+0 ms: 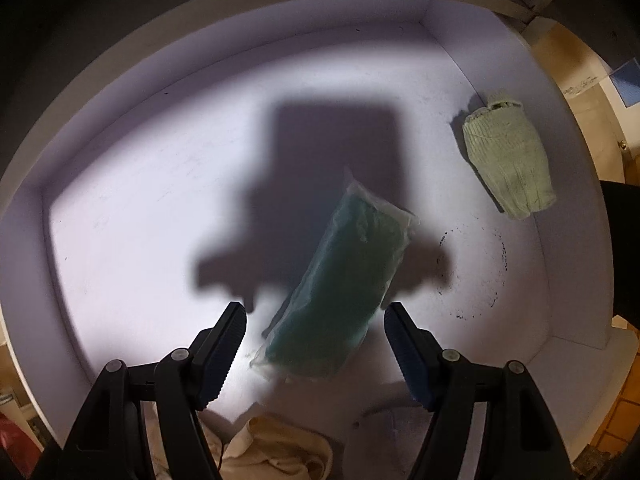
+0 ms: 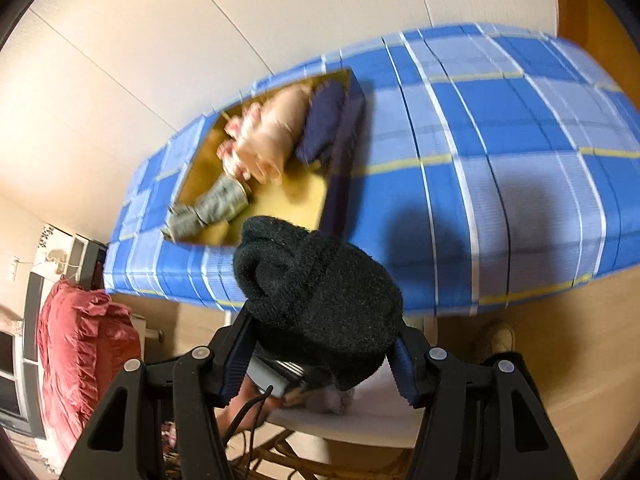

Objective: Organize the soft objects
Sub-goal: 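Lift the dark grey bundle out of the drawer with the right tool toward the tray, then lower the dark grey bundle into the gold tray and open the right tool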

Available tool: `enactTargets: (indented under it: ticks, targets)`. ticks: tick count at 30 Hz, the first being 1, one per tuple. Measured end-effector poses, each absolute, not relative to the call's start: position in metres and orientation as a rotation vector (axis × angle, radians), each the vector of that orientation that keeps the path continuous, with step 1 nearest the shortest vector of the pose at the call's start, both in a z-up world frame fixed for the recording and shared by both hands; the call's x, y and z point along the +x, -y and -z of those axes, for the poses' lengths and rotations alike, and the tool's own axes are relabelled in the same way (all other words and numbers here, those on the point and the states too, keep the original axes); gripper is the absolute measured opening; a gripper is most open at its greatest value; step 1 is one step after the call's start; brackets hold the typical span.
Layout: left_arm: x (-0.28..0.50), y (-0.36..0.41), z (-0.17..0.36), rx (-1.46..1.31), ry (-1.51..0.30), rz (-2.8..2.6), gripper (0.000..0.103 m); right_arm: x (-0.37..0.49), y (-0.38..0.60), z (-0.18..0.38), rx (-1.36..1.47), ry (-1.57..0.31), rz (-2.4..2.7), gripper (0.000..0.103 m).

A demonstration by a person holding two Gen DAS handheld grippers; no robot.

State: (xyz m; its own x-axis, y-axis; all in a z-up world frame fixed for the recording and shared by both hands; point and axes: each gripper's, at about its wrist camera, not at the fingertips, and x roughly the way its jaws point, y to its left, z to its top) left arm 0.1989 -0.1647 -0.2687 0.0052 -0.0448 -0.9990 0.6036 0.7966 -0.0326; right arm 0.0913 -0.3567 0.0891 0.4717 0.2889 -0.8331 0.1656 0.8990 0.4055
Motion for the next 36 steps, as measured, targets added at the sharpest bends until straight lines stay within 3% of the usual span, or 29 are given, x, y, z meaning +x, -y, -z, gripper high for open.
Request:
enactTargets:
  ticks: [17, 31, 36]
  targets:
    - [0.199, 0.177, 0.276, 0.537, -1.45, 0.535, 0.072, 0.192, 0.304, -0.15, 0.358, -1.022, -0.202, 0.061]
    - [0.197, 0.185, 0.28, 0.533, -1.481, 0.515, 0.072, 0.291, 0.204, -0.12, 0.059, -1.127, -0.284, 0.061]
    - [0.204, 0.183, 0.277, 0.506, -1.491, 0.504, 0.061, 0.323, 0.168, -0.099, -0.063, -1.16, -0.273, 0.061]
